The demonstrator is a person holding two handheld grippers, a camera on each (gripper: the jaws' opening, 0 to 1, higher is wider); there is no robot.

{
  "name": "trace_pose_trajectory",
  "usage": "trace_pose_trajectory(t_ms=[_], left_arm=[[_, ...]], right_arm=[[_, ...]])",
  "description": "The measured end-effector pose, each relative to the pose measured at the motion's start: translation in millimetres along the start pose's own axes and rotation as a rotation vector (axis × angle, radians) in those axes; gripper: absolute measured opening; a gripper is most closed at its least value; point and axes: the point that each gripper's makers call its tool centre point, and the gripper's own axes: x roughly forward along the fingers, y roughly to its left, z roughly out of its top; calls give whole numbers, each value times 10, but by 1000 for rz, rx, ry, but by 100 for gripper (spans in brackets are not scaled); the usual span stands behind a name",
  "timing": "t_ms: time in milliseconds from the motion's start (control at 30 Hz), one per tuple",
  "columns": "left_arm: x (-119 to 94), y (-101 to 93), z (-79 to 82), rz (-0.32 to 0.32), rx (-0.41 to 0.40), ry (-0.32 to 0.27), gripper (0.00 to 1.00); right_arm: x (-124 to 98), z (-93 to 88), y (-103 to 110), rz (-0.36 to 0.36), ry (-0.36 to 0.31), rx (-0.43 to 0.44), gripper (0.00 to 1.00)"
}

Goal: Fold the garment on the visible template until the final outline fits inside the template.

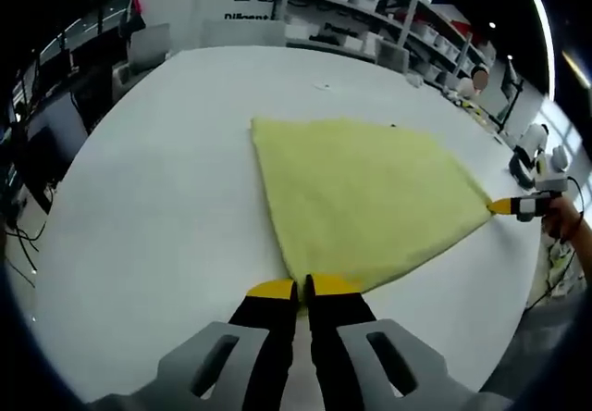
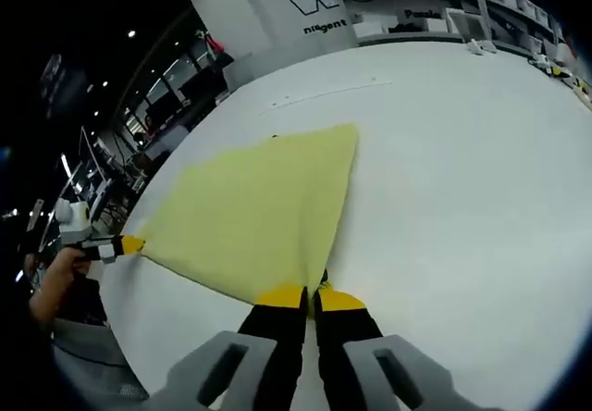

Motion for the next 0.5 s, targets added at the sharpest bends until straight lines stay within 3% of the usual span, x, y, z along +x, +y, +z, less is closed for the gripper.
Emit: trace_pose_trajectory(t_ms=[200,500], left_arm=[[-107,39,-107,13,15,12,5],[-195,55,-210,29,49,24,6]], right_arm=[[-17,-125,77,15,27,-78,0],[-56,-197,128,14,31,-118,0]])
